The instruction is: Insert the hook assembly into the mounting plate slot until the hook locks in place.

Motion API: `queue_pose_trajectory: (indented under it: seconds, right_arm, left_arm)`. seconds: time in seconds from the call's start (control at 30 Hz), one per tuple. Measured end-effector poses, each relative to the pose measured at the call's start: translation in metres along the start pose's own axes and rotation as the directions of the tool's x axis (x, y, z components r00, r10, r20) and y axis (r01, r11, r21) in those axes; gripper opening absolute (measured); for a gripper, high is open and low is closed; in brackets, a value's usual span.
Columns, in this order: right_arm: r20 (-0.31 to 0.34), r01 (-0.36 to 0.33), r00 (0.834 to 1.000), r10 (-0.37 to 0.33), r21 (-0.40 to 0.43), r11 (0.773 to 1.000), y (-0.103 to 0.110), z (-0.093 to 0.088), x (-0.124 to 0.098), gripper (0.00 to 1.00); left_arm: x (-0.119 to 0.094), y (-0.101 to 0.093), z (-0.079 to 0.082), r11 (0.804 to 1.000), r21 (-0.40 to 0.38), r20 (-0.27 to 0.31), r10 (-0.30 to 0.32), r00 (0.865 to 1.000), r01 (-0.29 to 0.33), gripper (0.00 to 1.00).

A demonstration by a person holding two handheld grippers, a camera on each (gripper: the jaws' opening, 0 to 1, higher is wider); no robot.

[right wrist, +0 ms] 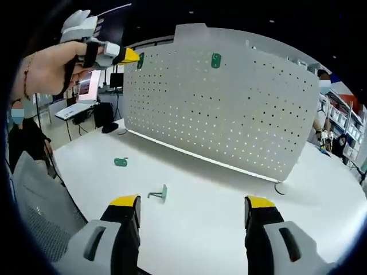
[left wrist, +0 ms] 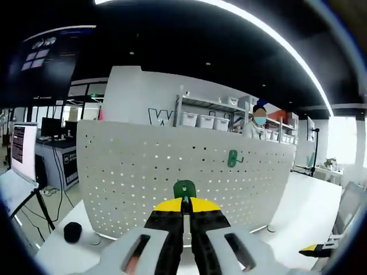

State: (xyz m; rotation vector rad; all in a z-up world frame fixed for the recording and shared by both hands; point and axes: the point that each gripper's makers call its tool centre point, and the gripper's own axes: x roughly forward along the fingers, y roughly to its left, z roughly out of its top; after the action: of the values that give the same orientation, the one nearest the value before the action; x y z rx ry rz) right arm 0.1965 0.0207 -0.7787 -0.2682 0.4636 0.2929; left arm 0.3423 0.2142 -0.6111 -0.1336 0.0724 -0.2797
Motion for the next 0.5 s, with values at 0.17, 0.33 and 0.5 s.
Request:
queue_pose_trajectory:
  seconds: [0.17,0.33,0.5]
  right_arm:
    - [-0.010,-0.023,1.000,0.022,-0.070,0.997,0.013,-0.006,0.003,0.73]
    - [-0.036,-0.022,0.999,0.020,-0.044,0.999,0.012,-0.013,0.007,0.70]
    - [-0.061,-0.046,0.997,0.044,-0.045,0.998,0.017,-0.018,0.010,0.70]
  left_arm:
    - [0.007,-0.001,0.001,1.000,0.025,0.006,0.000,1.000,0.000,0.01]
    - [0.013,0.002,0.003,0.999,0.026,0.015,0.022,1.000,-0.022,0.01]
    - [0.022,0.004,0.003,0.998,0.052,0.015,0.034,0.999,-0.035,0.01]
